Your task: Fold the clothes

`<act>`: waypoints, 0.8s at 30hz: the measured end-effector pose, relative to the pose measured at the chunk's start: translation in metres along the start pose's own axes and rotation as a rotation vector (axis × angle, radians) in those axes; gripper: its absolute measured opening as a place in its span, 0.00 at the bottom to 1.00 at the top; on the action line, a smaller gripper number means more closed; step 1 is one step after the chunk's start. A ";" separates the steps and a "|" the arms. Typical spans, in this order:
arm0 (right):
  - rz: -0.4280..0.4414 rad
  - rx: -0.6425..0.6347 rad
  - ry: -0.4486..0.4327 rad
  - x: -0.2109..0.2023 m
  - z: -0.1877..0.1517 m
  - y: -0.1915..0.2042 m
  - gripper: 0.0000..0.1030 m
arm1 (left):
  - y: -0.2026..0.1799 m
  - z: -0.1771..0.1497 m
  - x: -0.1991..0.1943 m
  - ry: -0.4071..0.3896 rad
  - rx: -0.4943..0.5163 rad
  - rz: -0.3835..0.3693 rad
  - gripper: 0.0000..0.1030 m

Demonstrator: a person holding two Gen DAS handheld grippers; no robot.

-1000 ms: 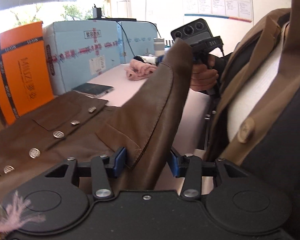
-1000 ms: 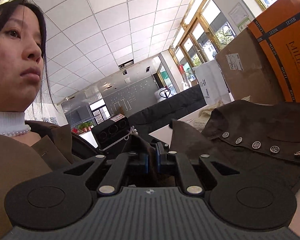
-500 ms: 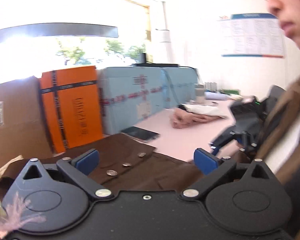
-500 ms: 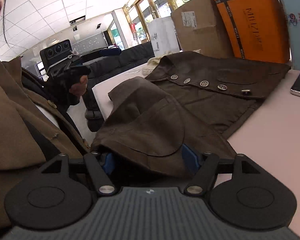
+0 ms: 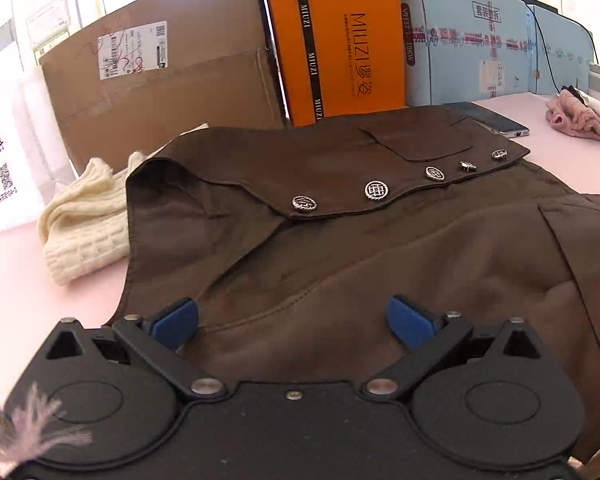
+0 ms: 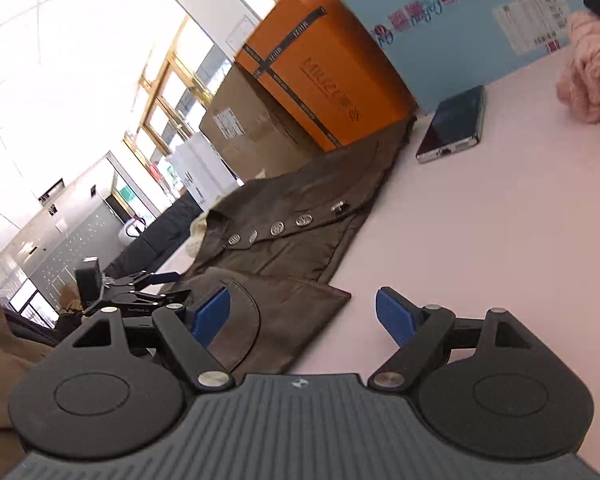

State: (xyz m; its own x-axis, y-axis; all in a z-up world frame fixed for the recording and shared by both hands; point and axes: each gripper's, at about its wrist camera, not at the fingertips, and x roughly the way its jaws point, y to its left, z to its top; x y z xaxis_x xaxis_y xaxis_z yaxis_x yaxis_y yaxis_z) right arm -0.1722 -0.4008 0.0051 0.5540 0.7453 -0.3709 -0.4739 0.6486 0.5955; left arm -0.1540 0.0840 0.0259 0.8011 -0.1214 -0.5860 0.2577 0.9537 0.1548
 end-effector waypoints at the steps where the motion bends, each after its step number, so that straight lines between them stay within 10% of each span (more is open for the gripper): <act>1: -0.037 -0.017 0.011 0.010 0.002 0.006 0.76 | 0.002 -0.001 0.000 0.004 -0.011 0.007 1.00; 4: -0.127 -0.087 0.029 0.034 0.005 0.027 0.74 | 0.008 -0.007 0.003 0.006 -0.081 0.005 1.00; 8: -0.314 -0.266 0.061 0.052 -0.001 0.057 0.46 | 0.012 -0.010 0.004 -0.005 -0.167 -0.001 1.00; 12: -0.314 -0.340 0.067 0.053 -0.010 0.068 0.20 | 0.008 -0.004 0.002 -0.039 -0.169 0.010 1.00; 19: -0.317 -0.475 -0.015 0.060 0.002 0.085 0.14 | 0.033 0.022 -0.004 -0.182 -0.411 -0.083 1.00; 24: -0.294 -0.591 -0.174 0.064 0.026 0.102 0.14 | 0.038 0.030 0.005 -0.155 -0.406 -0.008 1.00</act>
State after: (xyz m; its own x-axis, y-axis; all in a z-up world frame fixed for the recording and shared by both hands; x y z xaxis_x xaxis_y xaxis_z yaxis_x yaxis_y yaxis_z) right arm -0.1669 -0.2911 0.0609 0.7954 0.5216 -0.3086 -0.5538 0.8324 -0.0202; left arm -0.1239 0.1117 0.0522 0.8796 -0.1398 -0.4547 0.0562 0.9797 -0.1925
